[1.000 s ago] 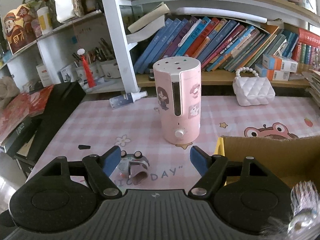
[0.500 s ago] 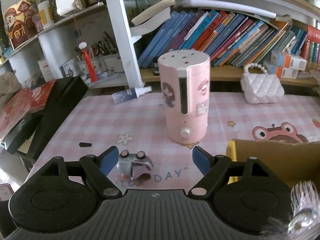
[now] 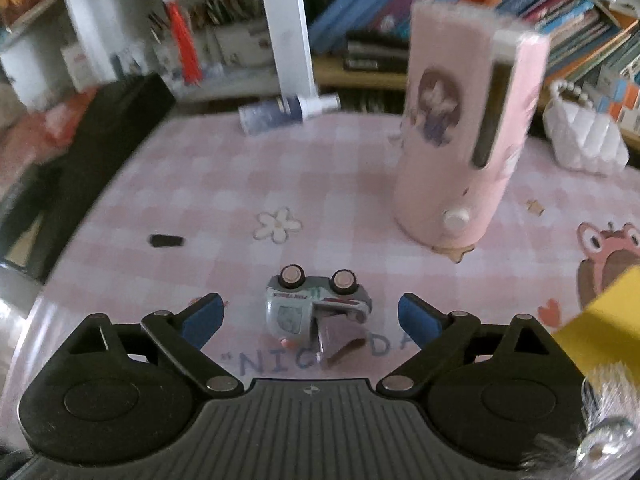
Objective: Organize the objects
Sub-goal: 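Grasp the mint-green bottle with the left tool while the right tool grasps the grey toy truck, then lift the green bottle and grey truck and carry them toward the yellow box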
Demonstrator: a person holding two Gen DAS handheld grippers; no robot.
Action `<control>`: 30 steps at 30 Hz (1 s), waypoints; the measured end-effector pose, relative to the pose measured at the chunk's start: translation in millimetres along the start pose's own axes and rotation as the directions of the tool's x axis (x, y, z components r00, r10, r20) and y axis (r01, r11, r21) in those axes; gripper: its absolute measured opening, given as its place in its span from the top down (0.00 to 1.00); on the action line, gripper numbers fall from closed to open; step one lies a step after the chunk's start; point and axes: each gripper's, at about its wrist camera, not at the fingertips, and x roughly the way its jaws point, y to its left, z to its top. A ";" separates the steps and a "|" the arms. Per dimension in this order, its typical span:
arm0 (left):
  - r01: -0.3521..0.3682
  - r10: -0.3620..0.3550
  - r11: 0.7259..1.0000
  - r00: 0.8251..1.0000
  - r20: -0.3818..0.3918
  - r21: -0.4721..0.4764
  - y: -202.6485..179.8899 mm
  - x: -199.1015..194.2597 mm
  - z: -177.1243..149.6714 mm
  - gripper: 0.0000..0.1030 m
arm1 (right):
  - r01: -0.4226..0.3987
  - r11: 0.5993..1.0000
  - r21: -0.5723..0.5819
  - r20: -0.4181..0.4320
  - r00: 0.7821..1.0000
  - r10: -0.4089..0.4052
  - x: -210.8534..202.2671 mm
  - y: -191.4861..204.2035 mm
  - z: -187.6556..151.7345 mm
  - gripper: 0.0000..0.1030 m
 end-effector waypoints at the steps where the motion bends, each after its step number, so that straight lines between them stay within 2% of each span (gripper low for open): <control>1: -0.004 0.004 1.000 1.000 0.002 -0.012 2.6 -4.7 -0.4 0.78 | 0.002 1.000 0.004 -0.006 1.000 -0.002 4.3 0.0 -0.3 0.11; 3: -0.008 0.008 0.999 1.000 0.000 -0.041 8.2 -12.7 -0.8 0.78 | 0.008 1.000 0.012 -0.014 1.000 -0.008 11.5 -0.3 -0.8 0.13; 5: -0.012 0.012 0.998 1.000 0.002 -0.058 11.9 -20.5 -2.3 0.78 | 0.017 1.000 0.017 -0.013 1.000 -0.017 15.6 -1.8 -1.4 0.29; 6: -0.013 0.013 0.998 1.000 0.006 -0.060 13.5 -23.8 -2.6 0.78 | 0.027 1.000 0.012 -0.001 1.000 -0.027 15.3 -1.6 -1.3 0.40; 11: -0.016 0.018 0.998 0.999 0.030 -0.066 18.3 -42.0 -5.9 0.78 | 0.009 1.000 -0.021 0.051 0.999 -0.008 1.4 -0.3 -1.1 0.41; 16: -0.010 0.013 0.997 0.999 0.052 -0.070 22.4 -56.7 -8.3 0.78 | -0.042 0.996 -0.073 0.116 0.992 0.050 -38.5 8.4 -11.4 0.41; 22: 0.021 -0.014 0.997 0.996 0.093 -0.076 24.6 -81.6 -12.7 0.78 | -0.110 0.986 -0.128 0.153 0.980 0.129 -97.6 14.4 -39.8 0.41; 30: 0.061 -0.050 0.995 0.988 0.146 -0.074 28.5 -117.5 -26.4 0.78 | -0.111 0.967 -0.230 0.190 0.969 0.156 -167.3 17.5 -89.7 0.41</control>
